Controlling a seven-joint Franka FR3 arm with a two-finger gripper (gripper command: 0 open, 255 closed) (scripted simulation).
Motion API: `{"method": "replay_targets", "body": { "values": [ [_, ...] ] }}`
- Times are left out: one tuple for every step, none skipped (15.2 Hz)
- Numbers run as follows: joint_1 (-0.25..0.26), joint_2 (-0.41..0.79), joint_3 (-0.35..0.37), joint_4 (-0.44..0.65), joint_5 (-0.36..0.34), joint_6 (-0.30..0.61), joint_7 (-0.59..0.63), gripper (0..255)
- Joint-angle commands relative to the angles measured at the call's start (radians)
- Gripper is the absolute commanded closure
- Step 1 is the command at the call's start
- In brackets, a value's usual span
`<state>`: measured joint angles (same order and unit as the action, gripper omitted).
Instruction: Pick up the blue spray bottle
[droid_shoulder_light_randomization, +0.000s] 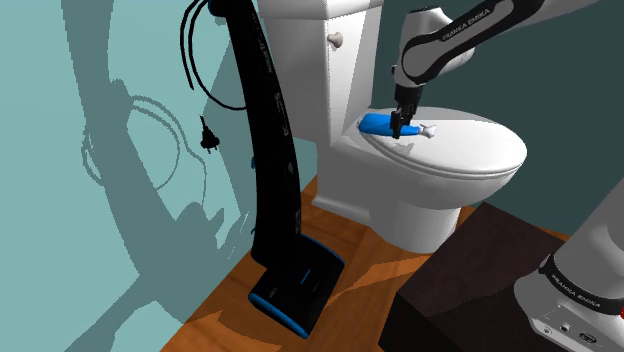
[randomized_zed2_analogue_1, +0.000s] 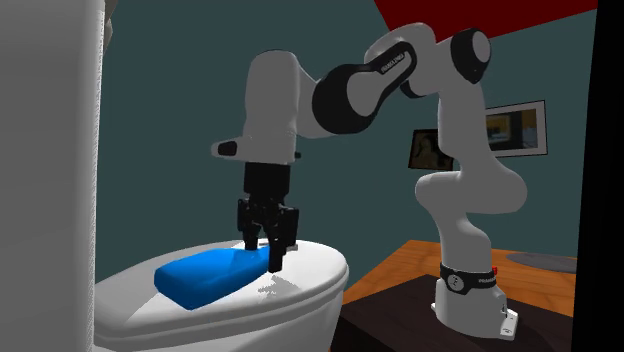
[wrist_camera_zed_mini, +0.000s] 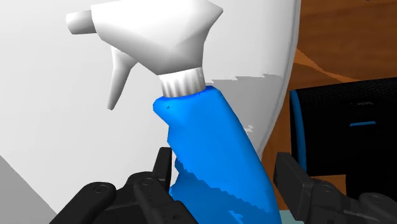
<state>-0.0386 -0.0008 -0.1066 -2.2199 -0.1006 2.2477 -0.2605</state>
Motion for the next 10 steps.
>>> {"method": "replay_targets", "body": {
  "values": [
    [0.000,-0.012,0.000,0.013,0.000,-0.025,-0.002,255],
    [0.000,-0.019,0.001,0.020,0.000,-0.039,-0.002,255],
    [0.001,-0.025,0.001,0.027,0.000,-0.052,-0.003,255],
    [0.001,-0.031,0.001,0.034,0.001,-0.065,-0.004,255],
    [0.001,-0.037,0.001,0.041,0.001,-0.078,-0.005,255],
    [0.001,-0.043,0.001,0.049,0.001,-0.092,-0.005,255],
    [0.001,-0.048,0.002,0.057,0.001,-0.105,-0.006,255],
    [0.002,-0.053,0.002,0.065,0.001,-0.118,-0.007,255],
    [0.002,-0.054,0.002,0.066,0.001,-0.120,-0.007,255],
    [0.002,-0.054,0.002,0.066,0.001,-0.120,-0.007,255]
  ]
}}
